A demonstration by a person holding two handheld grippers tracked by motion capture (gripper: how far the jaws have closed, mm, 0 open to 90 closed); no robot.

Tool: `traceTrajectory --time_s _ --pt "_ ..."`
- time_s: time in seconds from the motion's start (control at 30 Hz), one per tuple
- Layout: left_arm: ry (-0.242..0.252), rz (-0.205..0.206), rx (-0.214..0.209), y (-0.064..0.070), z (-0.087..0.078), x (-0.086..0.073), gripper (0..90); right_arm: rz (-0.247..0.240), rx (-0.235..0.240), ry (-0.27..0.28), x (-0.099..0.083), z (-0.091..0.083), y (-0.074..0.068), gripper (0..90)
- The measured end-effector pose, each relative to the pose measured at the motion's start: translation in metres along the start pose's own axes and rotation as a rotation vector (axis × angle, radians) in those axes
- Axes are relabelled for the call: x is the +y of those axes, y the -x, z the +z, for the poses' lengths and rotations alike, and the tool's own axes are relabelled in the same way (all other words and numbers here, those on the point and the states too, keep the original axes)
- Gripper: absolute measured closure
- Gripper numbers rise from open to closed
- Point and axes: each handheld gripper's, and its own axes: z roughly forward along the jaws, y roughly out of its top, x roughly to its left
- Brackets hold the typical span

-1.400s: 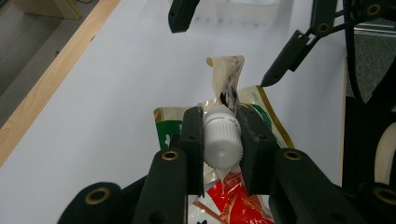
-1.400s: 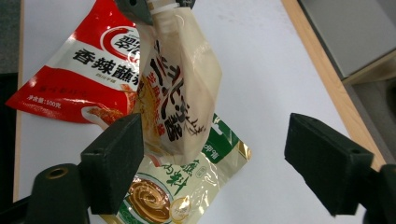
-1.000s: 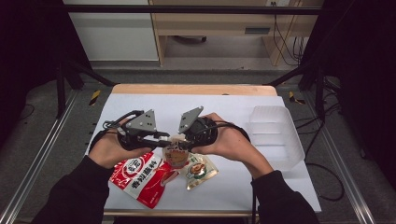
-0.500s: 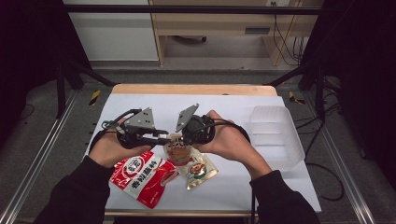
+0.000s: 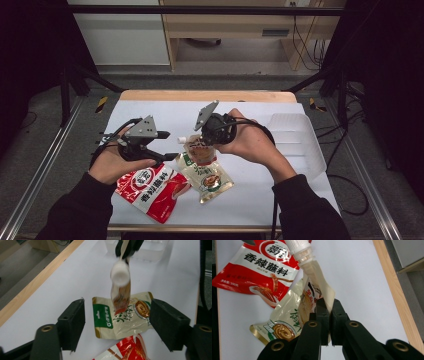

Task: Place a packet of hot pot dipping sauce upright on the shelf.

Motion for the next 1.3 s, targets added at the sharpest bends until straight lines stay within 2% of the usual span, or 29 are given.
traceTrajectory --time_s 0.27,0.5,0.63,0.87,1.13,1.3 --pt "-0.020 -0.042 0.044 0.003 0.005 -0.014 18.0 0.020 -0.031 -0.005 -0.012 -0.011 0.012 87.7" --pt "-0.018 -0.068 0.082 0.004 0.009 -0.031 14.3 0.048 -0.066 0.026 -0.028 -0.027 0.023 87.6" --pt "-0.007 -0.101 0.103 0.007 0.011 -0.045 13.4 0.056 -0.092 0.037 -0.037 -0.039 0.030 87.6" --pt "-0.024 -0.123 0.135 0.009 0.017 -0.069 12.6 0.075 -0.151 0.056 -0.052 -0.064 0.043 87.7" --pt "0.003 -0.178 0.165 0.004 0.015 -0.095 11.1 0.075 -0.203 0.069 -0.061 -0.089 0.059 87.8" --pt "-0.015 -0.185 0.175 0.001 0.016 -0.108 10.9 0.105 -0.232 0.081 -0.070 -0.098 0.069 87.9"
